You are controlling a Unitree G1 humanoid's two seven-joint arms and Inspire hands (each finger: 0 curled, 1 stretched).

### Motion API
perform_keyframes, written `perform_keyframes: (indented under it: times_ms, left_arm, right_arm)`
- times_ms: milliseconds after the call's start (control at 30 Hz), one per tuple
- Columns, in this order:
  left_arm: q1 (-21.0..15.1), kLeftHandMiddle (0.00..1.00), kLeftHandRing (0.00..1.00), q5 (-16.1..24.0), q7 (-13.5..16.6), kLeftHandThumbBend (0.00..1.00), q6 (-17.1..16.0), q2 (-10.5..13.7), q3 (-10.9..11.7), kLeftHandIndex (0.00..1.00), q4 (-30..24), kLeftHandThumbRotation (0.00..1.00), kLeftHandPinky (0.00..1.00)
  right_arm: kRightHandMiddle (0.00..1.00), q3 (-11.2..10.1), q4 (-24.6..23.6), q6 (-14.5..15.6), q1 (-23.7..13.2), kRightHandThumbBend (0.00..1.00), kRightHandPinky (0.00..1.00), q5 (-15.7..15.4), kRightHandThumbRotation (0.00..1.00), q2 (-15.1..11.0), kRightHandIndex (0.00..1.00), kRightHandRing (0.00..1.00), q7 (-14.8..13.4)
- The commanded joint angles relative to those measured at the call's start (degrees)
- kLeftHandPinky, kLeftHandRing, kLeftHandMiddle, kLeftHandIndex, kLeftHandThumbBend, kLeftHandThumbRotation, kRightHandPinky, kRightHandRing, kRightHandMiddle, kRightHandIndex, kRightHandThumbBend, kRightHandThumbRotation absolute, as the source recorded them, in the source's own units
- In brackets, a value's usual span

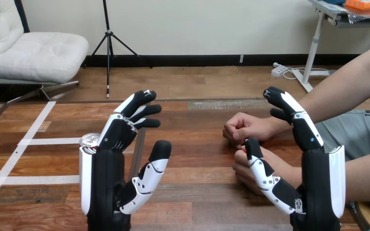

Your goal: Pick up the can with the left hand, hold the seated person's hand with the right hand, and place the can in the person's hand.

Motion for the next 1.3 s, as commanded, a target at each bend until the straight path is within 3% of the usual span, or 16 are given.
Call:
perform_keyframes:
  times_ms: [0,533,867,1267]
  left_arm:
    - [-3.19,0.79,0.73,1.61,1.64,0.49,0.19,-1.88,2.67,0.77,-1.34,0.49,0.63]
    - [-3.61,0.84,0.81,11.02,7.89,0.50,3.84,0.93,11.51,0.82,-7.85,0.30,0.74]
    - [-4.01,0.85,0.83,8.84,8.23,0.59,5.36,2.60,13.32,0.82,-10.52,0.20,0.77]
    - [-5.24,0.85,0.82,7.40,7.47,0.65,6.58,5.27,15.04,0.82,-11.83,0.14,0.73]
  right_arm:
    - [0.86,-0.66,-0.54,0.00,-3.42,0.32,0.76,0.14,0.17,0.80,0.80,0.83,0.04]
    - [0.86,-0.78,-0.20,-0.10,-3.80,0.33,0.76,0.24,0.17,0.94,0.80,0.83,-0.04]
    - [0.86,-0.84,-0.28,0.11,-3.76,0.33,0.77,0.18,0.17,0.78,0.80,0.83,0.29]
    - [0.86,-1.04,0.28,-0.14,-4.15,0.33,0.77,-0.41,0.18,0.78,0.81,0.84,-0.05]
